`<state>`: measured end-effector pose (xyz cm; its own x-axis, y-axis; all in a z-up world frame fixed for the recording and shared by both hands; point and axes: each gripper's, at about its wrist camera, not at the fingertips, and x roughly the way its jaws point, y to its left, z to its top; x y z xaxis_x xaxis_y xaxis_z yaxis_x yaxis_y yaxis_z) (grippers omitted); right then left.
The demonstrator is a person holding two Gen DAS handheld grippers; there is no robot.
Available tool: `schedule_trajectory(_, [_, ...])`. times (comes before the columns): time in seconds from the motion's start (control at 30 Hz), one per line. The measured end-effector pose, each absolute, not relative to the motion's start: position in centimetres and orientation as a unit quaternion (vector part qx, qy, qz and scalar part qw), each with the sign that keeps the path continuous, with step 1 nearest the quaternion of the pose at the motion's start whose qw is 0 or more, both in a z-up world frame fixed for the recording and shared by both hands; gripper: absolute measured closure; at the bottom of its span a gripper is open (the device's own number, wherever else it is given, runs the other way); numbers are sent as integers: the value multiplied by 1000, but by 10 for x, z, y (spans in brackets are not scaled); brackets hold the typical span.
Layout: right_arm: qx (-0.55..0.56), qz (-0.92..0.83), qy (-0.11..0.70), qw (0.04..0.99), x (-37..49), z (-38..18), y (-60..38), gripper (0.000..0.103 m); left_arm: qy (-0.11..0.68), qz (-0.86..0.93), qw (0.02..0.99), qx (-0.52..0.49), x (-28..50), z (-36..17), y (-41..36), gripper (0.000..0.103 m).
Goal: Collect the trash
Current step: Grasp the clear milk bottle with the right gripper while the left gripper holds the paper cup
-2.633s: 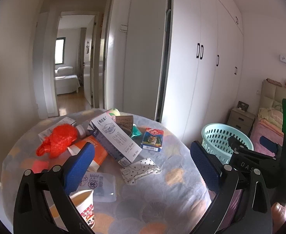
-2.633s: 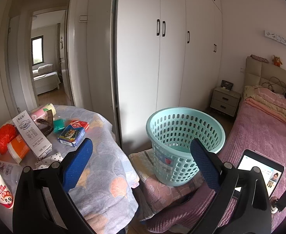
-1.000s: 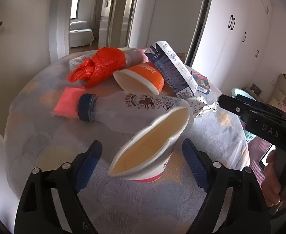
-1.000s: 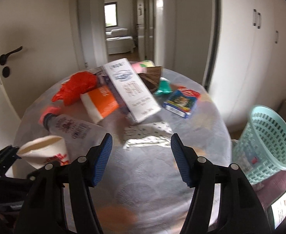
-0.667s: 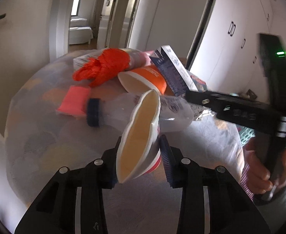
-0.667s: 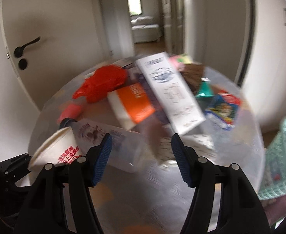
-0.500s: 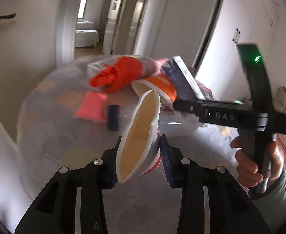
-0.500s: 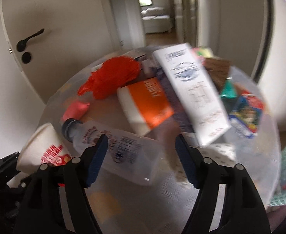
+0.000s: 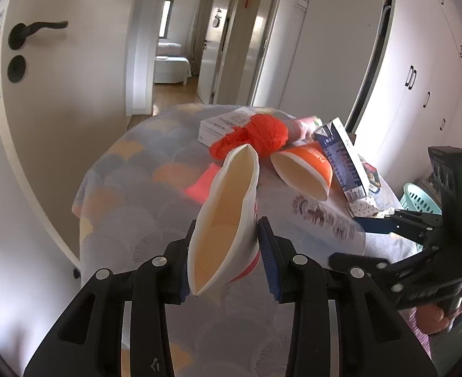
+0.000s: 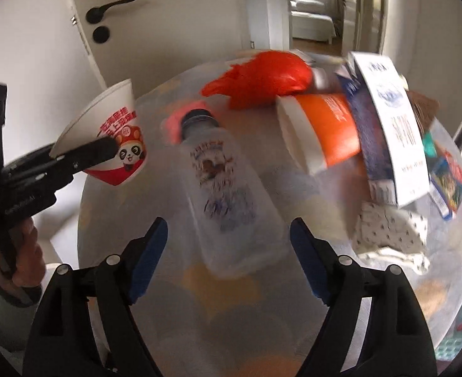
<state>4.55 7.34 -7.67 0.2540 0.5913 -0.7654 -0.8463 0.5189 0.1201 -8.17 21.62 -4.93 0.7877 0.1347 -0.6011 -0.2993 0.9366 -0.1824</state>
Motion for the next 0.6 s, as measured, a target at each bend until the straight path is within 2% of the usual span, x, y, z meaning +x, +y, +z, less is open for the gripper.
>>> schedule_trajectory(0.2, [-150,461,412,772,63,-82,103,27,300,113,939,-124,-85,-42,212,68])
schedule_trajectory(0.27, [-136,465,421,767,66,-83,102,35,298,112,940,-121,-85,-40,210,68])
schedule_trajectory(0.3, [-131,469,424,764,68,-84,102,44,297,111,941,-120,-86,-38,209,68])
schedule_trajectory(0.43, [-122,465,420,770,67,-78,92,47,288,106,946,-109,-84,-29,201,68])
schedule_trajectory(0.6, [-113,455,376,799,55,-51,67,52,269,100,952,-102,-78,-12,190,68])
